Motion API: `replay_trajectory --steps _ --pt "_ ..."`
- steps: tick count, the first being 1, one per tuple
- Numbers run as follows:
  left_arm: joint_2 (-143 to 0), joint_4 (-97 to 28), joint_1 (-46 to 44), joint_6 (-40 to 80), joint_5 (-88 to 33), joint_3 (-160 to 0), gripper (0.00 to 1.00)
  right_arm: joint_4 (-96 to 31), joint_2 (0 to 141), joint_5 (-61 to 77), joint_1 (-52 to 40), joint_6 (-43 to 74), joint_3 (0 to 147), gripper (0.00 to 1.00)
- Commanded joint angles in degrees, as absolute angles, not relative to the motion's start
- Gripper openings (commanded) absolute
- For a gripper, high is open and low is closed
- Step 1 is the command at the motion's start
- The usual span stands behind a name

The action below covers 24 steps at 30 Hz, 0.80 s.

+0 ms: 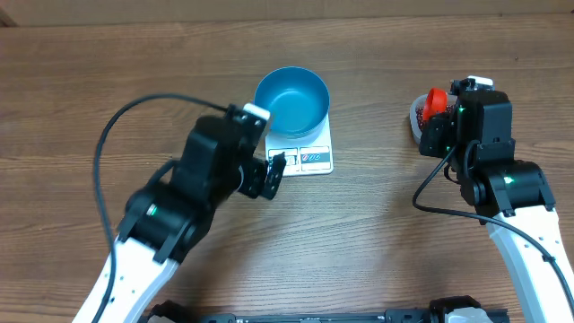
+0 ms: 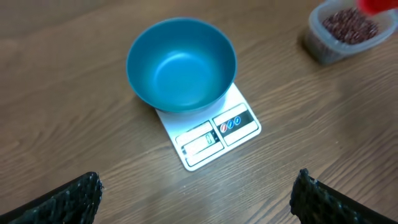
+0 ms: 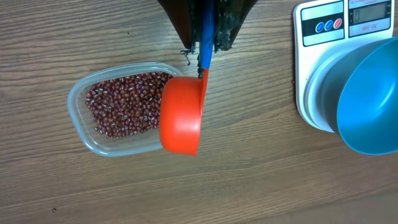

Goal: Scoop item into bowl and weigh 150g on scale
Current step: 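Pull the left gripper back from the scale and hover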

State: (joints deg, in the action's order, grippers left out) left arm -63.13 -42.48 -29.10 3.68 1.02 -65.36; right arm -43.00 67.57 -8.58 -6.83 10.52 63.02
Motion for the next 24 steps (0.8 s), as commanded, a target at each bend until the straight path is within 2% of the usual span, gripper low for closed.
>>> replay_trajectory --steps 1,24 --pt "-61.36 -41.41 -28.93 3.42 0.19 -64.51 1.00 -42.52 67.64 -9.41 -6.68 10.92 64.55 0.04" --pt "-69.63 -42.15 -28.93 3.44 0.16 -64.51 1.00 -42.59 67.64 -9.39 -6.68 10.92 64.55 0.04"
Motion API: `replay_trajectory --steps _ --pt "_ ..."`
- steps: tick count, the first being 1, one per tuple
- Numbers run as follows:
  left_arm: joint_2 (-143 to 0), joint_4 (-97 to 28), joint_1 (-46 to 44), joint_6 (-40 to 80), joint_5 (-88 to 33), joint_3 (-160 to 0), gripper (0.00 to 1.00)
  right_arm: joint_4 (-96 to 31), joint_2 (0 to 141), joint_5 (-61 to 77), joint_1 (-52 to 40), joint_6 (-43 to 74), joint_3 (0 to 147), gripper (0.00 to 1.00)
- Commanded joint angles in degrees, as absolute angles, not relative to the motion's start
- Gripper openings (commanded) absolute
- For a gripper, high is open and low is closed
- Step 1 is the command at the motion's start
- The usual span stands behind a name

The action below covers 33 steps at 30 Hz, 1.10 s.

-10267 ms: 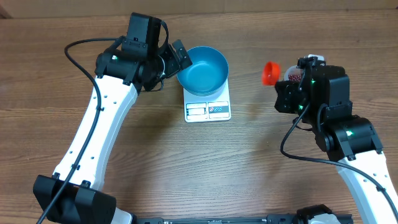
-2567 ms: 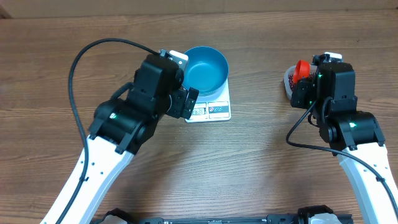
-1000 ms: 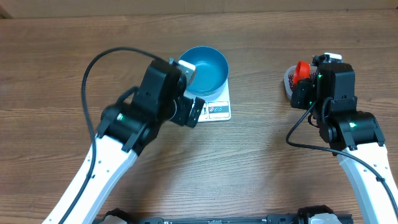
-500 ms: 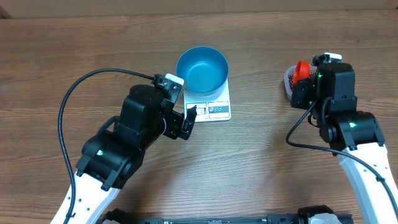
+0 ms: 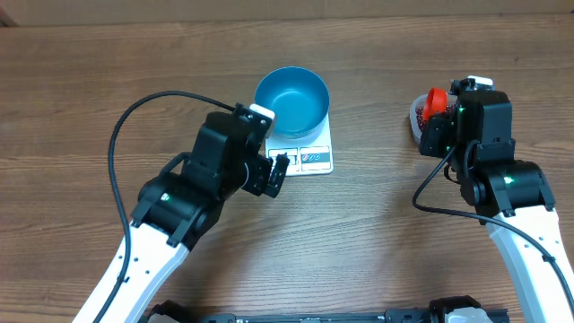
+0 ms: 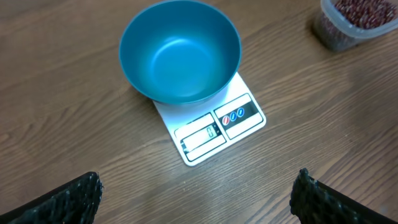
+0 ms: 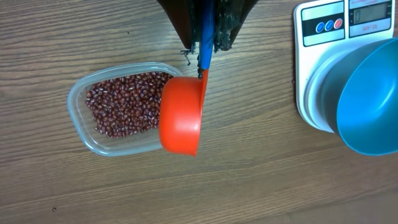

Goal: Scoop item into bowl and weigh 150g on scale
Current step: 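Pull the left gripper back from the scale and hover, then lower the red scoop with the right gripper into the bean tub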

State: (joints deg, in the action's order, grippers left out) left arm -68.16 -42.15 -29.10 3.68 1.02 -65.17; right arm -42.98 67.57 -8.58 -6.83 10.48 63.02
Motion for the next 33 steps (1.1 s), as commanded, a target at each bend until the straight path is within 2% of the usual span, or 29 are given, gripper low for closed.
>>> replay_trajectory --steps 1,24,33 --pt "-70.08 -42.13 -28.93 3.42 0.16 -64.51 1.00 -42.59 67.64 -9.39 -6.68 10.92 64.55 0.04" --pt "-71.90 -42.15 -28.88 3.42 0.19 -64.51 1.00 -42.54 67.64 -9.43 -6.66 10.83 64.55 0.04" --pt "-71.90 -42.15 -28.88 3.42 0.19 -64.51 1.00 -43.31 67.64 -9.32 -3.88 5.82 64.58 0.04"
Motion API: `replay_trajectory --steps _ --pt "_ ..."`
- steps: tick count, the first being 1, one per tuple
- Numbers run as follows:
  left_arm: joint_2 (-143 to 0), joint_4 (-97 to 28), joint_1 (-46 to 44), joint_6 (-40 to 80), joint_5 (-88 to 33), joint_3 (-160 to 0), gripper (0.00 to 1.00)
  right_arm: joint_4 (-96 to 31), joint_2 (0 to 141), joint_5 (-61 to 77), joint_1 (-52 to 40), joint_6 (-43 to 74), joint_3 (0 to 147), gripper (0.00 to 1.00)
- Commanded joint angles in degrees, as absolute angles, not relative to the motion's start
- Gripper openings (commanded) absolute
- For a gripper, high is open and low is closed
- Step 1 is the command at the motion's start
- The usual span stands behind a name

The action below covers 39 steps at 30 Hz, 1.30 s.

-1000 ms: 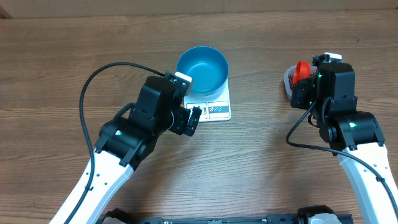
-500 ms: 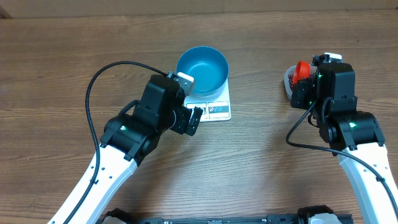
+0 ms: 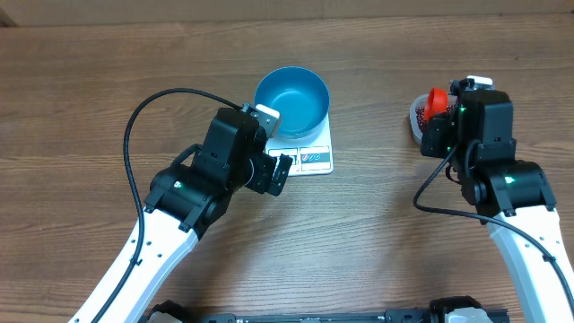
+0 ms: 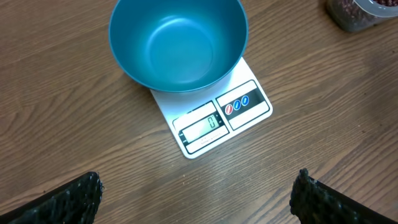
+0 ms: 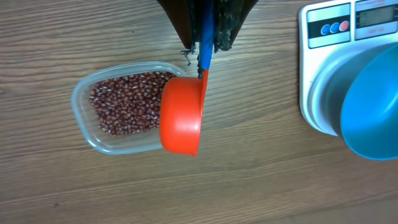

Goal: Scoop item into bowl and weigh 150g on scale
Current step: 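Lower the red scoop with the right gripper into the bean tub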

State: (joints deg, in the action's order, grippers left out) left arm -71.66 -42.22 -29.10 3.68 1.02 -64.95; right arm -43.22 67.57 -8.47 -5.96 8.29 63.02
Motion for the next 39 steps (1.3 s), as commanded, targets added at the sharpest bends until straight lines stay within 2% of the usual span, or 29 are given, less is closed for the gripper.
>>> replay_trajectory --steps 1,12,18,24,32,39 --pt "-71.90 -42.15 -28.88 3.42 0.19 -64.51 1.00 -43.66 67.64 -9.21 -2.50 5.48 64.58 0.04" --pt "-71.90 -42.19 -28.88 3.42 0.19 -64.51 1.00 -51.20 73.28 11.79 16.27 -8.14 70.48 0.04" --pt "-71.90 -42.17 -28.88 3.42 0.19 -64.51 1.00 -49.93 79.61 12.71 16.88 -13.65 71.48 0.04" --pt "-71.90 -42.17 -28.88 3.42 0.19 -64.51 1.00 -44.66 84.75 9.80 16.91 -13.80 71.48 0.04" --pt "-71.90 -42.17 -28.88 3.42 0.19 -64.51 1.00 -39.88 85.84 8.60 16.91 -18.57 71.48 0.04" --pt "-71.90 -42.17 -28.88 3.42 0.19 -64.51 1.00 -40.69 87.15 8.64 16.91 -22.11 70.61 0.04"
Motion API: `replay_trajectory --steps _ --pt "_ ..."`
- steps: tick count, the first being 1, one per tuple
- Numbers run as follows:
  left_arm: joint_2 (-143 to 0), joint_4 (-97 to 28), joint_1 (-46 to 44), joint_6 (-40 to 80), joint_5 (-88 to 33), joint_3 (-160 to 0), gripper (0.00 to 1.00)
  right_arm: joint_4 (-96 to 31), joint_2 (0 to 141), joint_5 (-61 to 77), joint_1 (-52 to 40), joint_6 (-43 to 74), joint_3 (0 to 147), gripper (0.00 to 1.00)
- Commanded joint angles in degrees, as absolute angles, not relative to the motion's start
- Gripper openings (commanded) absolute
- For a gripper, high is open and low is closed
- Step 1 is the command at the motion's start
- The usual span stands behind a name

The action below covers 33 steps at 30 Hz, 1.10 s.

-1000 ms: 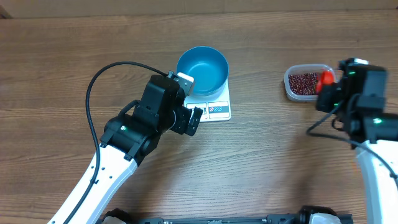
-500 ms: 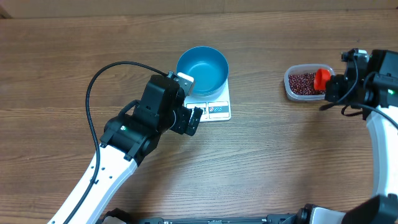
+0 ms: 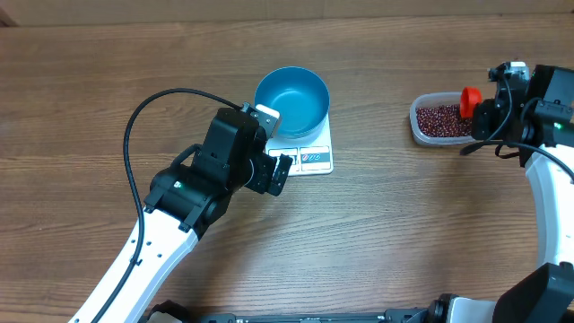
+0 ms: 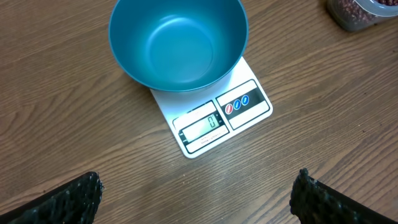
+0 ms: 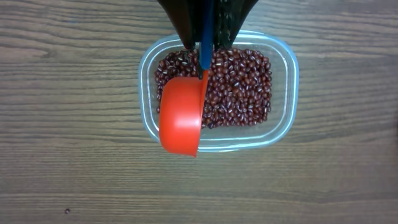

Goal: Scoop item into bowl and weigh 150g on scale
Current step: 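Lower the red scoop with the right gripper into the bean tub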

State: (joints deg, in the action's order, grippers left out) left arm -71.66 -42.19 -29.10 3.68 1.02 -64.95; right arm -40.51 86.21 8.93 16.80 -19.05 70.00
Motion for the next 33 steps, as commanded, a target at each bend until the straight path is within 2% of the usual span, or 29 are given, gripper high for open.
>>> replay_trajectory --steps 1,15,33 --pt "-71.90 -42.17 -28.88 3.42 0.19 -64.51 1.00 -40.71 87.46 8.69 16.91 -22.61 70.46 0.04" --pt "-71.90 -42.17 -28.88 3.42 0.19 -64.51 1.00 -44.86 91.29 8.84 16.91 -22.96 70.43 0.04" --pt "-71.90 -42.17 -28.88 3.42 0.19 -64.51 1.00 -46.81 98.50 19.53 17.04 -19.11 70.43 0.04"
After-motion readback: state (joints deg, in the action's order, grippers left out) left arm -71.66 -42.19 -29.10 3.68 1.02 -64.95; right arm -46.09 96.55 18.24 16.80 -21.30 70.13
